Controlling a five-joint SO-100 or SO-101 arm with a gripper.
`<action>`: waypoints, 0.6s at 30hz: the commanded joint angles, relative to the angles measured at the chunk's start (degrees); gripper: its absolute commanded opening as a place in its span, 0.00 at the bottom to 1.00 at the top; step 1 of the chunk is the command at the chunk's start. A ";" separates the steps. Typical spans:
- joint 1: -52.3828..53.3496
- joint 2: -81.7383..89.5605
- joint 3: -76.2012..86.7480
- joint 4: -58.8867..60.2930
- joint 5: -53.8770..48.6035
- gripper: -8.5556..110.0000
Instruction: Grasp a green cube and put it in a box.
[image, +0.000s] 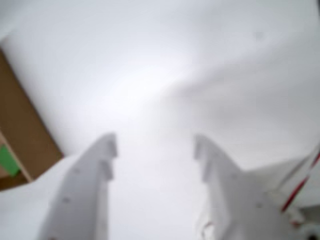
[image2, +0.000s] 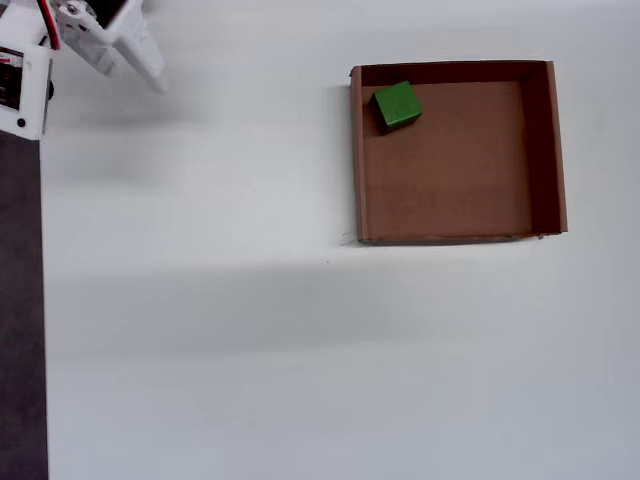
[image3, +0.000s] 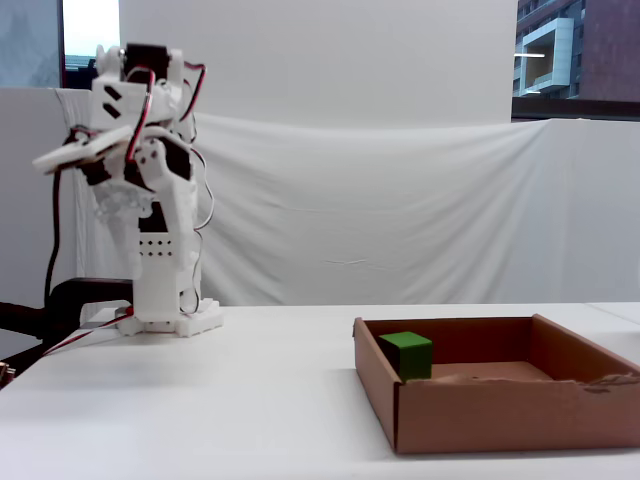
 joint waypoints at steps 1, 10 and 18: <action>3.60 6.06 8.00 -2.55 -0.44 0.25; 14.59 29.27 26.46 -1.58 0.09 0.25; 18.63 29.36 28.48 -0.62 0.26 0.25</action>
